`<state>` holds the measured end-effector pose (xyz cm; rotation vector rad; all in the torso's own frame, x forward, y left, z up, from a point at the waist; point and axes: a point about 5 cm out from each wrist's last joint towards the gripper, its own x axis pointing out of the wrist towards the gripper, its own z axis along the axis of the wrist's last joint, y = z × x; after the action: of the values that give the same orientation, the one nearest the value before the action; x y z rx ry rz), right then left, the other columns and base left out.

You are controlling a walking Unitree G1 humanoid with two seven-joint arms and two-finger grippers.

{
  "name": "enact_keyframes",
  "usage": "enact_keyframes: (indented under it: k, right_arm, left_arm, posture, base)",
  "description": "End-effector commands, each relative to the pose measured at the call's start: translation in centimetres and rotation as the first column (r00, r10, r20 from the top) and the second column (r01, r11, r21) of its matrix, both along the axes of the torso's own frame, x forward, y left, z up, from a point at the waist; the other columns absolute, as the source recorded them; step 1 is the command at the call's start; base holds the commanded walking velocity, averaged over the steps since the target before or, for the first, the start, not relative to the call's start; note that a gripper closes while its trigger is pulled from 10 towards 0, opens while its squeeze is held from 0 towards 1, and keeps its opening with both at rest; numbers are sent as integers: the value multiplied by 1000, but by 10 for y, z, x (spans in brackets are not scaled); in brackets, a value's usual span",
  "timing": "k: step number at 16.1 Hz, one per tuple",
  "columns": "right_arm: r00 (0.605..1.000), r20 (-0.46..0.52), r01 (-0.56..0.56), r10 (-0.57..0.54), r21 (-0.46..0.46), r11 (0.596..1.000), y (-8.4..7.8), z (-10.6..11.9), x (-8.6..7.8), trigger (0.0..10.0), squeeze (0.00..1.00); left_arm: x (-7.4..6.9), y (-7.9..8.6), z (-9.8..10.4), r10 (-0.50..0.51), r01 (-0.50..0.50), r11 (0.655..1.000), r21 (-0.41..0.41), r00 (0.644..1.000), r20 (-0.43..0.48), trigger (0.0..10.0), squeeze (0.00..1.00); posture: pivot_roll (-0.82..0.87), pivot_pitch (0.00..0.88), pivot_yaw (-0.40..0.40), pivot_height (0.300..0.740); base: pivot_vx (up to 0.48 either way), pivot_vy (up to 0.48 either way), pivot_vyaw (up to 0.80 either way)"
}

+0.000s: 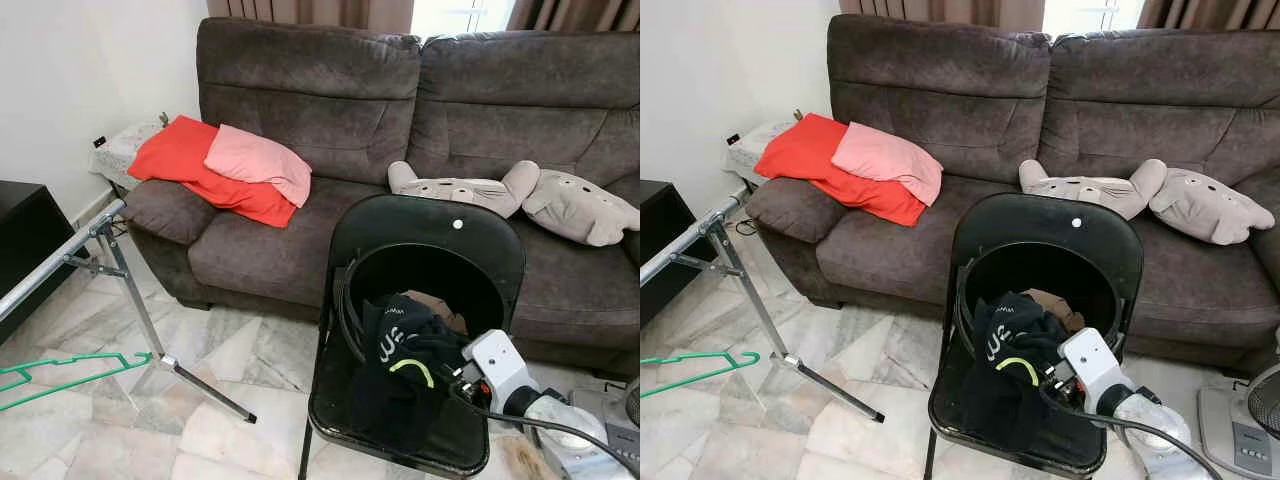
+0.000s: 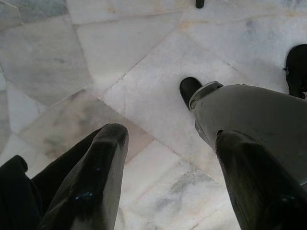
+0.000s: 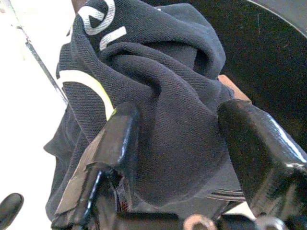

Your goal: Hang hanger

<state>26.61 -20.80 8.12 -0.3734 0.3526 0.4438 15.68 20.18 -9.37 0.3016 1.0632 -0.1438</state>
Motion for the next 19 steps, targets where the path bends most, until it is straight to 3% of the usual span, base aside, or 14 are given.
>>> enact_keyframes:
  k: [1,3,4,5,6,16,19]
  right_arm:
    - [1000,-2,-14,14,5,1000,4,-1,2,10000,0]
    - [1000,-5,-17,17,6,1000,5,-3,4,10000,0]
    - [1000,-6,-15,15,7,1000,5,-3,6,8314,0]
    - [1000,-4,-13,13,4,1000,5,-3,7,1843,0]
    - [1000,1,-16,16,7,1000,6,-3,7,0,0]
    - [999,-6,-41,41,20,999,16,-6,9,0,0]
    - [998,48,-43,41,46,998,22,3,15,0,0]
  left_arm:
    - [-4,4,-1,5,-4,1000,11,1000,-17,10000,0]
    - [-4,5,-1,5,-4,1000,12,1000,-16,10000,0]
    - [-4,4,-1,4,-4,1000,12,1000,-16,10000,0]
    - [-4,5,-1,4,-3,1000,12,1000,-16,10000,0]
    - [-4,5,-1,3,-3,1000,12,1000,-16,10000,0]
    - [-4,4,-1,-1,2,1000,9,1000,-20,10000,0]
    - [-4,4,-1,-1,1,1000,9,1000,-19,10000,0]
  posture:
    - [-47,58,34,740]
    - [-45,58,34,740]
    - [-44,59,34,740]
    - [-43,60,34,740]
    - [-42,61,34,740]
    - [-40,64,33,740]
    - [-40,64,33,740]
  base:
    - [0,0,0]
    - [0,0,0]
    - [0,0,0]
    - [0,0,0]
    - [0,0,0]
    - [0,0,0]
    - [0,0,0]
